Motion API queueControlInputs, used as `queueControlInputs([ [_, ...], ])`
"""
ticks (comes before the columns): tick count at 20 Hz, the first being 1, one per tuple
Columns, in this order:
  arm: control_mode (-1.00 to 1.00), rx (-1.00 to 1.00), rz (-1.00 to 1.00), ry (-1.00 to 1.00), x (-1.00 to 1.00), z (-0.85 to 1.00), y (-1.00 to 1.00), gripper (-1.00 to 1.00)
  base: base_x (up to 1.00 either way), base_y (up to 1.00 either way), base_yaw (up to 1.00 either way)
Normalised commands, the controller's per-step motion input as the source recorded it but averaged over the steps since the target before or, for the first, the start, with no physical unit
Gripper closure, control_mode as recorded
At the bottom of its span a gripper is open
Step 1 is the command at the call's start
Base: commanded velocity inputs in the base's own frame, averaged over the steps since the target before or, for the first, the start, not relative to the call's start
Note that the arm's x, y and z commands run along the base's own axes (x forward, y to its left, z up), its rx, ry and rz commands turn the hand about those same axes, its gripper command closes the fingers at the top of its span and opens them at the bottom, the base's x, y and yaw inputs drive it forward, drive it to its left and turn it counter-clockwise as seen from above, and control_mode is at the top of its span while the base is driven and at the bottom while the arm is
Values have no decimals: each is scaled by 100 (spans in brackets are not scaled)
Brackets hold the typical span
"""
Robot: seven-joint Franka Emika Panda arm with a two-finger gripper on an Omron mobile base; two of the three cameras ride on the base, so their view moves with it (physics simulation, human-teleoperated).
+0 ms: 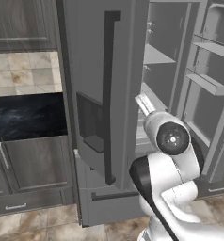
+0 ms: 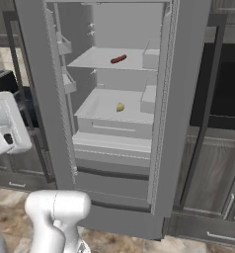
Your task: Retrieve the sausage and cheese from the fridge and place them on the cutting board on the counter.
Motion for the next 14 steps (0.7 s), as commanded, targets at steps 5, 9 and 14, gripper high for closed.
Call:
queueControlInputs([
  [5,-100,45,57,-12,45,1,-53,-100,0,0,0],
  [9,-100,37,53,-13,58,0,-44,-100,0,0,0],
  [14,-100,15,26,-24,56,-17,-8,-100,0,0,0],
])
